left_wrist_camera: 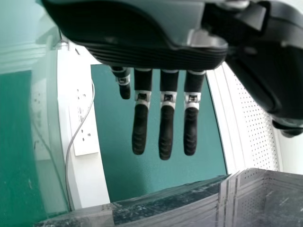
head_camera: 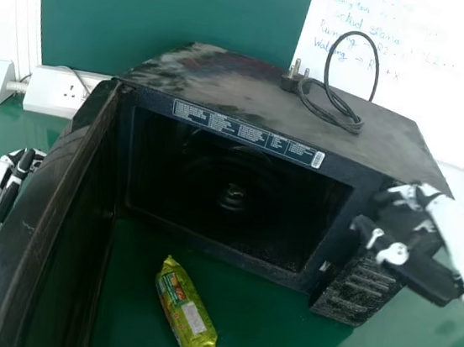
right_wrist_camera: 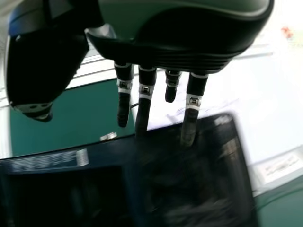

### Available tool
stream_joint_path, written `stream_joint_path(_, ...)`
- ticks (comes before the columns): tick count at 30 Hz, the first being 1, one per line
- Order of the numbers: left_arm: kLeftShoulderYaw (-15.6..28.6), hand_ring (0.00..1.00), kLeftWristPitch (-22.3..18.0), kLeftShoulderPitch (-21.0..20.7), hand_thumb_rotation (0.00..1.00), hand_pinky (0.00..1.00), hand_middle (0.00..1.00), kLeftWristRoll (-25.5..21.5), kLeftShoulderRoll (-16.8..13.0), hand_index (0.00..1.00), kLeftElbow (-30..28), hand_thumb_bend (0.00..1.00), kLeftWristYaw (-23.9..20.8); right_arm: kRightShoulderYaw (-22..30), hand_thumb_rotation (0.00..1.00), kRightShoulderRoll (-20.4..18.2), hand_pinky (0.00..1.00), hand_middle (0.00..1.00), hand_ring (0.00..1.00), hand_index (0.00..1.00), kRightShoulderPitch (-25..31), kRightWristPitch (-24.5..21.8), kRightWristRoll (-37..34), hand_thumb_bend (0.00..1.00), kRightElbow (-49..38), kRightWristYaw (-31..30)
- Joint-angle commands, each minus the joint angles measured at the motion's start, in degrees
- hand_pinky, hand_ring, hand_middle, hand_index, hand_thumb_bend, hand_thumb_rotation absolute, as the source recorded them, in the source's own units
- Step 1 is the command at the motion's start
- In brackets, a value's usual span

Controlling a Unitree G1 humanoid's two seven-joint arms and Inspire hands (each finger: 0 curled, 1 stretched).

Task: Put biscuit inside oven

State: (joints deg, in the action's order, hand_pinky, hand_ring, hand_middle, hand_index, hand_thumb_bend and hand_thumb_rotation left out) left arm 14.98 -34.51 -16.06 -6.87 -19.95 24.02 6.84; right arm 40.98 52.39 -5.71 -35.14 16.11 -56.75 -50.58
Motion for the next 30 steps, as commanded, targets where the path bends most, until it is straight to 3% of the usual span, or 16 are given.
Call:
stream_joint_path(1,0.4,0.43,-0.4,0.8,0.07,0.42,0.46,0.1,0.3,0.48,-0.3,0.52,-0.1,-0.5,0.41,1.5,0.48,0.67,0.6,0.76,0.6,1.6,-1.0,0.85,-0.1,0.3)
stream_joint_path(4,0.4,0.43,0.1,0.9,0.07,0.42,0.46,-0.2,0.4,0.48,-0.5,0.52,-0.1,-1.6,0.46,0.9,0.42,0.64,0.56,0.74,1.0,6.6,-1.7,0.88,1.0,1.9)
stream_joint_path(9,0.4,0.43,-0.8,0.7,0.07,0.42,0.47,0.0,0.3,0.49,0.1,0.51,0.1,-2.7,0.68,-0.7,0.39,0.62,0.54,0.72,3.1,16.2,-1.7,0.96,3.9,5.3)
stream_joint_path(12,0.4,0.43,-0.3,0.8,0.07,0.42,0.46,0.5,0.3,0.48,-0.3,0.52,-0.4,-2.8,0.63,-0.9,0.41,0.62,0.55,0.72,3.6,17.2,-3.9,0.99,4.4,5.0)
stream_joint_path(15,0.4,0.43,-0.5,0.7,0.07,0.42,0.46,0.3,0.3,0.48,-0.3,0.52,-0.2,-4.0,0.56,1.3,0.43,0.65,0.58,0.72,3.0,14.0,-5.3,0.98,3.6,3.4)
stream_joint_path(20,0.4,0.43,-0.2,0.7,0.07,0.43,0.46,-0.6,0.6,0.48,-0.5,0.52,0.3,-7.0,0.59,6.4,0.46,0.67,0.6,0.75,1.9,9.7,-5.1,0.98,2.3,1.4)
stream_joint_path(25,0.4,0.43,-0.3,0.8,0.07,0.42,0.46,0.1,0.5,0.48,-0.6,0.52,-0.2,-10.3,0.57,9.2,0.53,0.69,0.66,0.74,0.7,10.1,-3.8,0.95,2.0,1.8)
stream_joint_path(28,0.5,0.43,-0.7,0.6,0.07,0.42,0.46,-0.1,0.5,0.48,0.1,0.52,0.0,-11.7,0.55,9.9,0.53,0.68,0.65,0.74,0.1,10.4,-4.6,0.93,2.2,1.4)
stream_joint_path(30,0.5,0.43,-0.2,0.6,0.07,0.43,0.46,-0.7,0.7,0.48,-0.2,0.52,0.3,-12.6,0.6,11.0,0.5,0.66,0.63,0.75,-0.2,10.4,-4.4,0.95,2.0,0.7)
